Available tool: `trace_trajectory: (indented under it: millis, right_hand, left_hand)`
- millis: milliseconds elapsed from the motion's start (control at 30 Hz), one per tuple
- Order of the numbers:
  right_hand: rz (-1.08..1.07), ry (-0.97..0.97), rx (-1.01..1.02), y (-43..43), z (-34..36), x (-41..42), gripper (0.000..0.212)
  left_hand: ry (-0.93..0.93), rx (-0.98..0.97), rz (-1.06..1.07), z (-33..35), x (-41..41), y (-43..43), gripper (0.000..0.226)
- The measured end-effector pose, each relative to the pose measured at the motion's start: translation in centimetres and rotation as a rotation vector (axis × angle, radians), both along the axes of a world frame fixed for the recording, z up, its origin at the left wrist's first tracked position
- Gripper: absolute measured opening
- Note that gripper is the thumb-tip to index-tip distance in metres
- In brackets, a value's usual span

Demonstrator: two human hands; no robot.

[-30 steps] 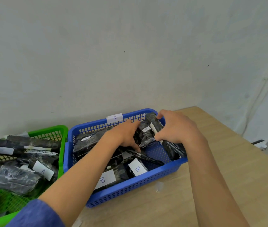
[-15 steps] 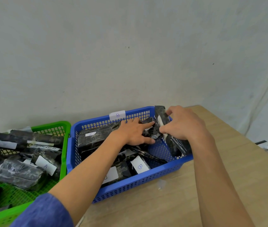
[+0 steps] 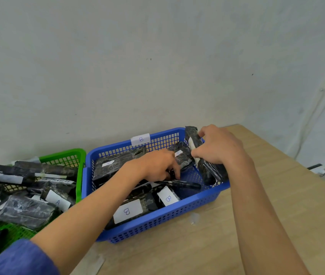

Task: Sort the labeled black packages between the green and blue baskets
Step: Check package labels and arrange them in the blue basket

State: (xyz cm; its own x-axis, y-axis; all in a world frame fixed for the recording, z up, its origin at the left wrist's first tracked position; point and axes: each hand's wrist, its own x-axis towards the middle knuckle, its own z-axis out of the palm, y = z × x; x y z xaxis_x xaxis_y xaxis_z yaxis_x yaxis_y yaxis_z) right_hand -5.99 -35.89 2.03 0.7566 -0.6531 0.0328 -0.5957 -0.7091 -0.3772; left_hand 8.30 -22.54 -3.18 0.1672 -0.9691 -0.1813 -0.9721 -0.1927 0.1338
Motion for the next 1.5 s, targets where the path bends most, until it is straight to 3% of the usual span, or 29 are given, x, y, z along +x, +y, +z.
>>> trace_trajectory:
  millis: [167,233,467,633,767,900,1100,1300,1500]
  right_hand:
    - [-0.007,0.001,-0.004,-0.1,0.0,0.0,0.055]
    - [0.001,0.005,-0.02,0.1,-0.2,0.1,0.056]
    - [0.009,0.017,-0.023,0.2,-0.3,0.2,0.056]
    - [0.02,0.015,-0.019,0.2,-0.4,0.2,0.057]
    - [0.044,0.021,-0.03,0.2,-0.6,0.5,0.063]
    - [0.067,0.014,-0.038,0.6,-0.9,0.7,0.065]
    - [0.138,0.042,0.007,1.3,-1.8,1.7,0.06]
    - [0.162,0.105,0.05,2.1,-2.9,2.5,0.079]
    - [0.144,0.087,-0.028,2.7,-4.0,3.3,0.099]
  left_hand:
    - [-0.189,0.213,-0.08,0.3,-0.8,-1.0,0.055]
    - [-0.198,0.24,-0.078,0.2,-0.9,-1.1,0.051]
    - [-0.123,0.151,-0.091,0.5,-0.4,0.1,0.025]
    - [0.076,0.05,-0.014,1.8,0.1,1.8,0.01]
    - [0.078,-0.024,0.012,2.7,0.6,2.7,0.025]
    - [0.035,0.053,0.093,2.7,0.4,2.5,0.043]
    - [-0.05,0.064,0.161,2.9,1.2,2.5,0.024]
    - [0.144,-0.159,0.233,5.2,3.7,3.9,0.018]
    - [0.259,-0.462,0.49,5.8,6.4,5.1,0.01]
